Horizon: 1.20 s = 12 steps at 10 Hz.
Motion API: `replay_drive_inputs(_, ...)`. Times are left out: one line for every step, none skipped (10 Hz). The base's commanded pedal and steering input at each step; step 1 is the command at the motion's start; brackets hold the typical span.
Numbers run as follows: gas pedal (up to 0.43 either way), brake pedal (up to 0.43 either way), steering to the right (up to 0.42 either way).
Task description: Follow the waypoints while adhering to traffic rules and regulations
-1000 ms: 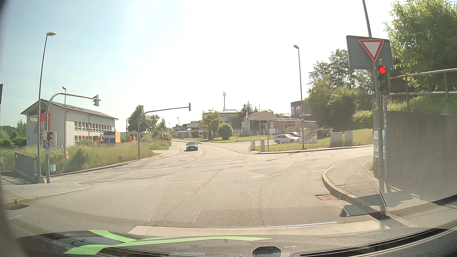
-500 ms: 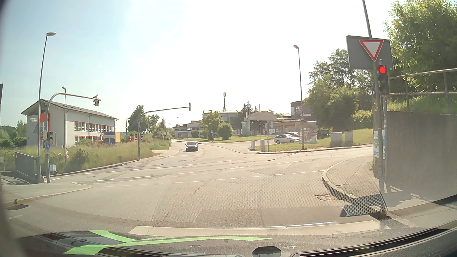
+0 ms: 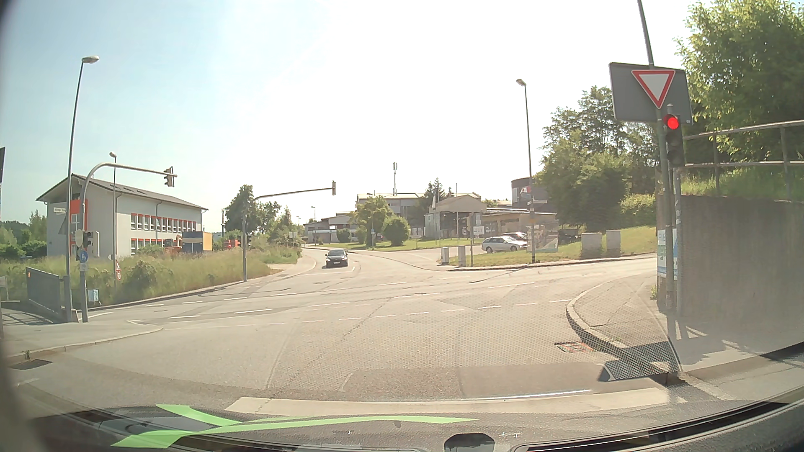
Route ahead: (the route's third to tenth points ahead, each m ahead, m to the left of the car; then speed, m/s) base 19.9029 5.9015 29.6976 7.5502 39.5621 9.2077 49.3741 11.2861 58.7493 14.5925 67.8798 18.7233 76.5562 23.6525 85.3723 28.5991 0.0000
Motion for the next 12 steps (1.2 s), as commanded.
replay_drive_inputs(0.000, 0.213, 0.006)
replay_drive_inputs(0.000, 0.213, 0.006)
replay_drive_inputs(0.000, 0.213, 0.006)
replay_drive_inputs(0.000, 0.213, 0.006)
replay_drive_inputs(0.000, 0.213, 0.006)
replay_drive_inputs(0.000, 0.213, 0.006)
replay_drive_inputs(0.000, 0.213, 0.006)
replay_drive_inputs(0.000, 0.213, 0.006)
replay_drive_inputs(0.000, 0.213, 0.006)
replay_drive_inputs(0.000, 0.213, 0.006)
replay_drive_inputs(0.000, 0.213, 0.006)
replay_drive_inputs(0.000, 0.213, 0.006)
